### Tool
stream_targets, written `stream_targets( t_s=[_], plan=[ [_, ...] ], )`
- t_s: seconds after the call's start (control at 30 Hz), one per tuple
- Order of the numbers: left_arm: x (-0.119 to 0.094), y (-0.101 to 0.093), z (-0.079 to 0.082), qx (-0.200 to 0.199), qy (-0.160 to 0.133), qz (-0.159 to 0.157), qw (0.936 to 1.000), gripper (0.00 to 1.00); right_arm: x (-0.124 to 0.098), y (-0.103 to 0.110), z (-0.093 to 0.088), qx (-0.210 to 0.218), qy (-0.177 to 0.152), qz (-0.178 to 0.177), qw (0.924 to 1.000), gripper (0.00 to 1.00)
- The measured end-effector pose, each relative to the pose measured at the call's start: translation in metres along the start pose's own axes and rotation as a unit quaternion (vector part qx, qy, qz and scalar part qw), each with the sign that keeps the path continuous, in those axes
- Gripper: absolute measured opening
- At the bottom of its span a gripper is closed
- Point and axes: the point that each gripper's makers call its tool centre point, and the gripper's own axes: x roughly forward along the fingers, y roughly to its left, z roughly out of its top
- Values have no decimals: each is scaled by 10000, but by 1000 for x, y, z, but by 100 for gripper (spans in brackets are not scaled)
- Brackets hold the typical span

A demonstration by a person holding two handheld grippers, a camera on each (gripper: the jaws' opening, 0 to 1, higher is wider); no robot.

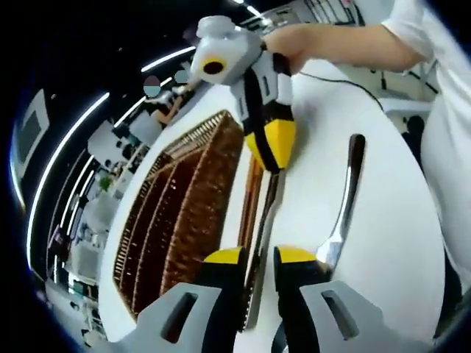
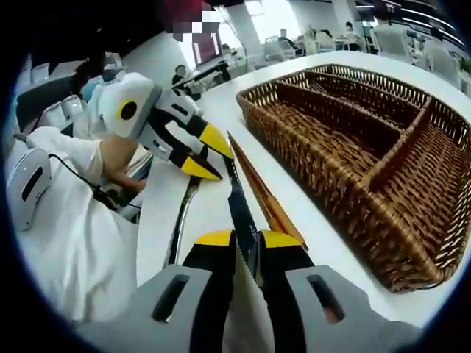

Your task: Arrange the knives, forks, and spoons in their matching storage slots by inserting each utensil handle-first until every utensil is classified and aligned in the correct compartment

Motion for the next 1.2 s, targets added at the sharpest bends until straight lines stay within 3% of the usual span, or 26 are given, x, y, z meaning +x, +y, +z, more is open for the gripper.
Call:
stream_targets(
  t_s=[0.23, 0.37, 0.8, 1.2],
  plan=[
    [3, 0, 0, 307, 274, -292, 9987, 14, 0, 1, 0, 49, 84, 87, 9999, 12],
    [6, -4, -1, 443, 404, -502, 9969, 6, 0, 1, 0, 69, 110, 116, 9998, 12],
    [10, 1, -2, 722, 690, -871, 9912, 5, 1, 1, 0, 121, 221, 177, 9995, 12],
    [13, 1, -3, 1043, 970, -1249, 9819, 5, 0, -1, 2, 690, 289, 485, 9960, 9]
  ],
)
